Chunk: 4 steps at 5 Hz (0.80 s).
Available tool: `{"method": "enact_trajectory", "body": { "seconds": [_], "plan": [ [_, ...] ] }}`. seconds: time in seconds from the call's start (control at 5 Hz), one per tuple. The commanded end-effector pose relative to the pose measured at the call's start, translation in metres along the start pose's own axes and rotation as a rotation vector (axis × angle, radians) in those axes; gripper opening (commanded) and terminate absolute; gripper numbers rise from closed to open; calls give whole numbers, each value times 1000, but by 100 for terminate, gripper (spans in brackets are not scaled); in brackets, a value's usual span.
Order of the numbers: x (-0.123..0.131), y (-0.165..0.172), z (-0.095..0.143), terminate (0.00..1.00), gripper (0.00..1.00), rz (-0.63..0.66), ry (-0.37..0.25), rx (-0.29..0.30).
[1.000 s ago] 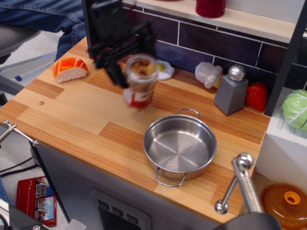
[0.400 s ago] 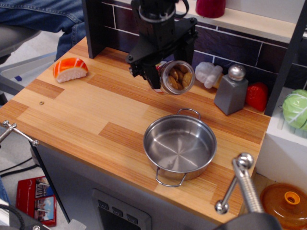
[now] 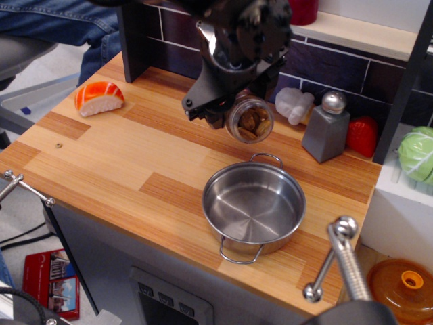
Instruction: Pour almonds in pot
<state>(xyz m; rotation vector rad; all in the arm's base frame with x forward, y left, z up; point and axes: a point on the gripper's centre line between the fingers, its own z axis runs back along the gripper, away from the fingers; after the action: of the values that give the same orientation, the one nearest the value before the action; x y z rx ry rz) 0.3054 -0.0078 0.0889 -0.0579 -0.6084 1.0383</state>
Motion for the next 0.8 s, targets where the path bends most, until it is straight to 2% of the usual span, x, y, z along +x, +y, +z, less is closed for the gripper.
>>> {"method": "enact_trajectory", "body": {
  "seconds": [0.0, 0.2, 0.4, 0.6],
  "plan": [
    [4, 0, 9, 0, 0, -69, -149, -124],
    [2, 0, 14, 0, 0, -93, -163, -133],
    [-6, -2, 20, 0, 0, -146, -202, -161],
    [-13, 0, 22, 0, 0, -232, -270, -219]
  ]
}}
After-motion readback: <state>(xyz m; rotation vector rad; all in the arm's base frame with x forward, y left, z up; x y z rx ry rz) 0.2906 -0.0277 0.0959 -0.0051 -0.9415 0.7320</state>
